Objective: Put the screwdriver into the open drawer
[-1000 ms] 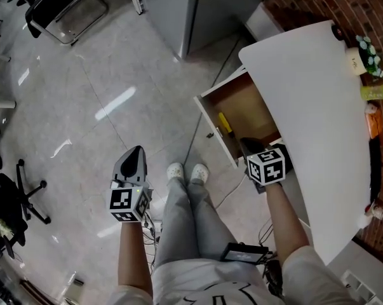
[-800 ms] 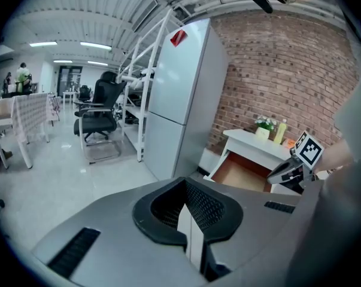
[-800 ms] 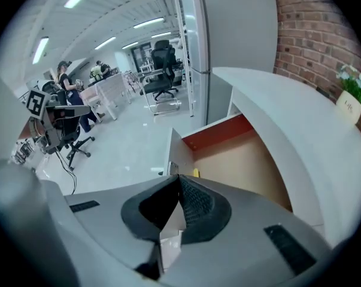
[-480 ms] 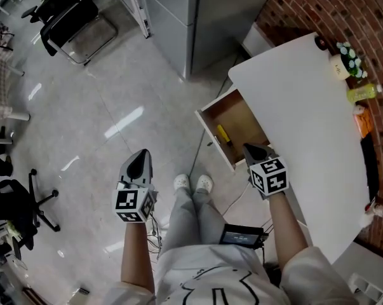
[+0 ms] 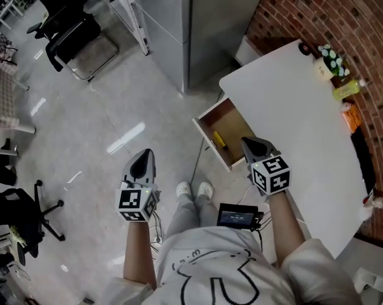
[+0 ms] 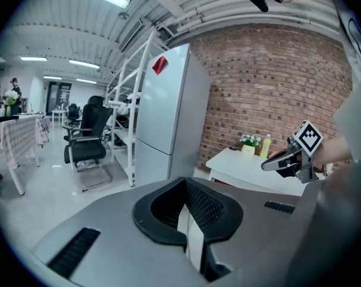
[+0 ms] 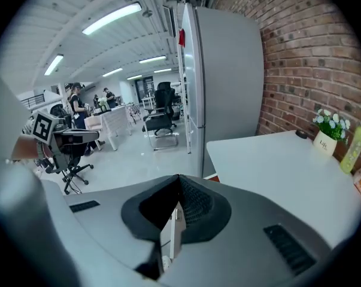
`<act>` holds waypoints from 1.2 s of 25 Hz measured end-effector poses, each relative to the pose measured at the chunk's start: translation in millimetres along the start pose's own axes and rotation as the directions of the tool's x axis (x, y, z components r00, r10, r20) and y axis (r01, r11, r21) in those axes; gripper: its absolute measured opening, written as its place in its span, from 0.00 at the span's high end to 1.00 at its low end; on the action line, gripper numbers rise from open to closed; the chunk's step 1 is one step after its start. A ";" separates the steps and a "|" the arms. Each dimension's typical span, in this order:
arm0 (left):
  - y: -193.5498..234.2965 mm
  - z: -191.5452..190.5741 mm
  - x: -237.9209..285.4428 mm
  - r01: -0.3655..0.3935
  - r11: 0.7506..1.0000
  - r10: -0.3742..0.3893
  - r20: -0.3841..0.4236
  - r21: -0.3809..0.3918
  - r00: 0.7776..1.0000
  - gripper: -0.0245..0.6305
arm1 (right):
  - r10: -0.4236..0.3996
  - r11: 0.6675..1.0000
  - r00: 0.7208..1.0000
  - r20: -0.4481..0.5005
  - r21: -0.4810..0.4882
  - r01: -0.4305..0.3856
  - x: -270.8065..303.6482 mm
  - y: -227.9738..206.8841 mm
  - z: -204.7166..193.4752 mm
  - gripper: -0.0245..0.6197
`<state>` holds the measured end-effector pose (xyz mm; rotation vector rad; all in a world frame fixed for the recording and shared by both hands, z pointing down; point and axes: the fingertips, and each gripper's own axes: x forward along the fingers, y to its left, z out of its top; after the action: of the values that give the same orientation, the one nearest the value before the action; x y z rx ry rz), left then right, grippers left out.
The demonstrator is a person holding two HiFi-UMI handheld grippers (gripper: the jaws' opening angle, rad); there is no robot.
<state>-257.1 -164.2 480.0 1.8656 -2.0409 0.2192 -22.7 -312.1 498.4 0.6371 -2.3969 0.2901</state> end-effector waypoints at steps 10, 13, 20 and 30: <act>-2.5 71.1 -5.1 -0.005 0.998 -0.003 0.137 0.058 0.991 0.95 | -0.051 0.998 0.991 0.126 0.027 0.048 -38.5 0.3 38.6 0.93; -4.1 90.3 -9.0 -0.004 0.997 -0.009 0.171 0.081 0.985 0.95 | -0.082 0.996 0.983 0.162 0.045 0.075 -52.4 -2.5 47.7 0.93; -5.1 111.9 -17.4 -0.006 0.998 -0.007 0.232 0.057 0.973 0.95 | -0.116 0.993 0.961 0.252 0.052 0.107 -71.8 5.6 65.8 0.93; -27.1 122.5 -7.4 0.060 0.993 -0.084 0.243 0.103 0.966 0.95 | -0.140 0.986 0.923 0.357 -0.036 0.163 -98.2 6.2 91.8 0.93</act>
<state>-249.9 -203.8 360.9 2.1143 -2.1509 0.0677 -7.0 -302.9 365.0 0.9045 -2.6644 0.0301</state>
